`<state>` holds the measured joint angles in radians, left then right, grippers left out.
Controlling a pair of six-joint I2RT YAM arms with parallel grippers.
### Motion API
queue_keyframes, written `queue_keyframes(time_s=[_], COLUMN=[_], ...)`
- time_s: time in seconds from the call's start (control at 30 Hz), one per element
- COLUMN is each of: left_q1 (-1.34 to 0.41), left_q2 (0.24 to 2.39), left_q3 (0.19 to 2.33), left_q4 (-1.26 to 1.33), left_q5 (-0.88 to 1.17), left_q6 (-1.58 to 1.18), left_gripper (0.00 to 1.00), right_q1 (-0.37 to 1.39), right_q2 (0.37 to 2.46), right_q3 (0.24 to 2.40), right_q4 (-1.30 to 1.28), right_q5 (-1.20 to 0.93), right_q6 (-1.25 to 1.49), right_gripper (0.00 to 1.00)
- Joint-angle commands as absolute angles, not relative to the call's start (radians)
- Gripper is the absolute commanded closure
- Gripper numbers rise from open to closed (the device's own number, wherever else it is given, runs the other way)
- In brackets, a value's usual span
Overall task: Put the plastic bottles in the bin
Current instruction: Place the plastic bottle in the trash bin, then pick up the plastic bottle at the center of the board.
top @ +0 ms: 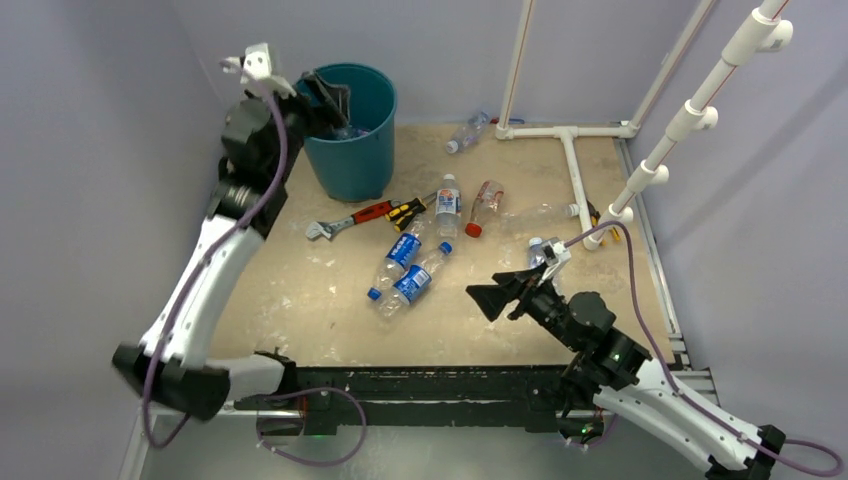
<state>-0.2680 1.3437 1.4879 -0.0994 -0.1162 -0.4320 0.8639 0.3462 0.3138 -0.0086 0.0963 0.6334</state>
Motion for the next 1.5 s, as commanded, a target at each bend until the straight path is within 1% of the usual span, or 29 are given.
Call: queue_keyframes(time_s=[0.0,0.17,0.33,0.43,0.5,0.63,0.73,0.83,0.97,1.1,1.23,1.47], left_q1=[-0.41,-0.481,-0.552,-0.614,-0.624,-0.627,-0.627,-0.627,-0.627,-0.627,-0.627,-0.626], left_q2=[1.097,0.918,0.85,0.827,0.817,0.776,0.747,0.726,0.706,0.699,0.677,0.618], left_q3=[1.327,1.103,0.895,0.769,0.701,0.573,0.503,0.46,0.425,0.416,0.398,0.381], left_q4=[-0.174,-0.284,-0.367,-0.311,-0.25,-0.073,0.04,0.09,0.114,0.118,0.13,0.097], left_q5=[-0.183,-0.135,-0.107,-0.097,-0.051,0.042,0.048,0.05,0.052,0.051,0.066,0.076], left_q6=[-0.467,-0.552,-0.611,-0.671,-0.714,-0.801,-0.842,-0.867,-0.875,-0.871,-0.884,-0.888], left_gripper=[0.23,0.23,0.23,0.23,0.22,0.23,0.23,0.24,0.24,0.24,0.24,0.24], right_q1=[0.865,0.865,0.865,0.865,0.862,0.823,0.678,0.524,0.509,0.482,0.441,0.431], right_q2=[0.305,0.338,0.387,0.493,0.615,0.797,0.893,0.914,0.934,1.014,1.07,1.11], right_q3=[0.362,0.399,0.429,0.448,0.49,0.58,0.622,0.612,0.619,0.629,0.581,0.542], right_q4=[-0.089,-0.168,-0.326,-0.358,-0.389,-0.416,-0.412,-0.385,-0.425,-0.451,-0.408,-0.375], right_q5=[0.265,0.366,0.625,0.723,0.762,0.827,0.772,0.681,0.732,0.693,0.609,0.611], right_q6=[0.671,0.721,0.932,0.997,1.026,0.986,0.928,0.895,0.926,0.985,1.047,1.07], right_gripper=[0.01,0.02,0.03,0.02,0.01,0.01,0.01,0.01,0.01,0.01,0.01,0.01])
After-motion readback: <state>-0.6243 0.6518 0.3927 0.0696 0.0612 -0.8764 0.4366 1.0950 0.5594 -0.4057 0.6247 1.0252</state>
